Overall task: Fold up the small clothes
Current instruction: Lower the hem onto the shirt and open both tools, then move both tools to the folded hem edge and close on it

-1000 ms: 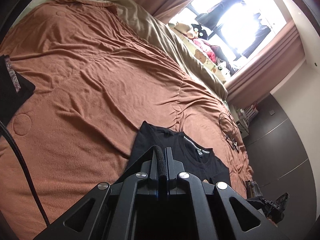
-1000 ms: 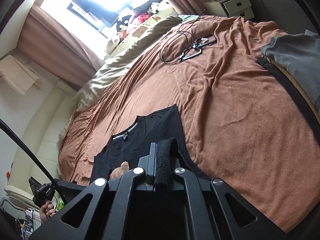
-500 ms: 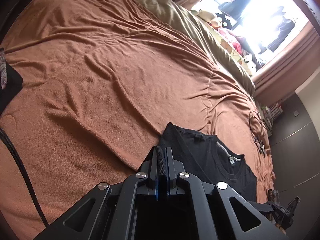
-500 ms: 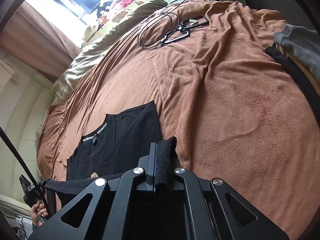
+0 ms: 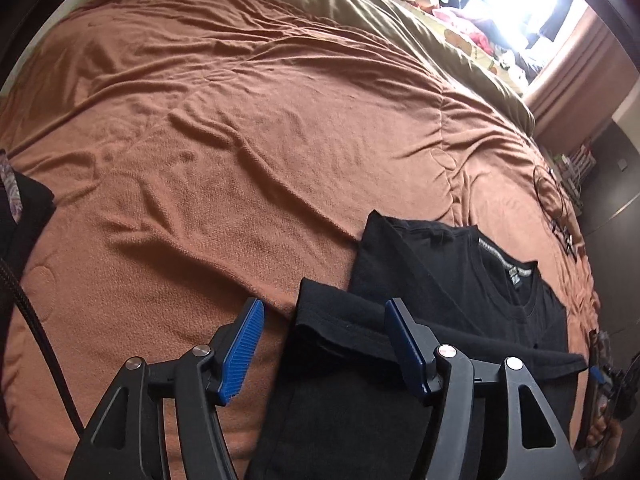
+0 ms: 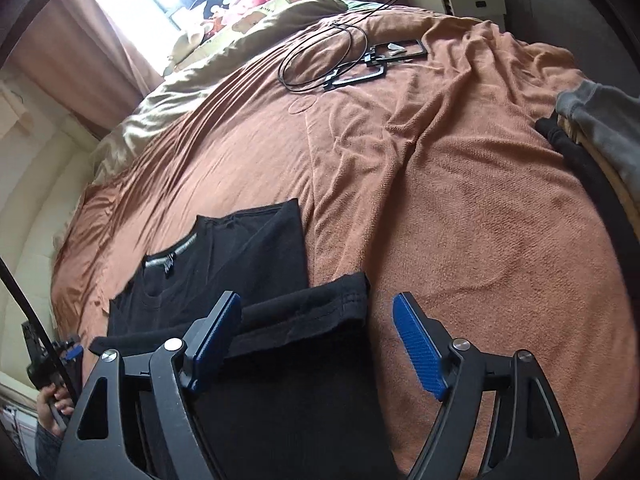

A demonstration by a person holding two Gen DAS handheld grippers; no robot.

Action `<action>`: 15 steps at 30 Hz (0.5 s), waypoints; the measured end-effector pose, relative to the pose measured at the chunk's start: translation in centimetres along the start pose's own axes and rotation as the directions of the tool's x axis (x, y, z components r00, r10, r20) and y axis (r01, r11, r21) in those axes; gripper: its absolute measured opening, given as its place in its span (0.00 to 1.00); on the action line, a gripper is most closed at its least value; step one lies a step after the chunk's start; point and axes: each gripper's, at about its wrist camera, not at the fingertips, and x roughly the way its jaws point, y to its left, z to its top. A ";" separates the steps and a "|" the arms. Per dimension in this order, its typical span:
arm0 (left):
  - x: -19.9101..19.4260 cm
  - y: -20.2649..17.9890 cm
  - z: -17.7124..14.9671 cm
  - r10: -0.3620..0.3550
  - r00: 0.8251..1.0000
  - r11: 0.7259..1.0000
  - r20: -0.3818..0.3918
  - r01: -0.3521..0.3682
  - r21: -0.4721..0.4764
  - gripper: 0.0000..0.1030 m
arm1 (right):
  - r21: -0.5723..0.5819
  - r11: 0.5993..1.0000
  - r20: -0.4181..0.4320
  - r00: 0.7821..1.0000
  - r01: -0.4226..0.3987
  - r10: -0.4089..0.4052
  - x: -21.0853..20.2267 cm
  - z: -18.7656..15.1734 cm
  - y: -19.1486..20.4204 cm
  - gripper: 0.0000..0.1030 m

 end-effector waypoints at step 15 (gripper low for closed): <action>3.7 -1.4 -3.8 0.197 0.966 0.936 -0.170 -0.134 0.327 0.68 | -0.360 0.909 -0.148 0.949 0.210 -0.278 3.8 -2.4 3.8 0.75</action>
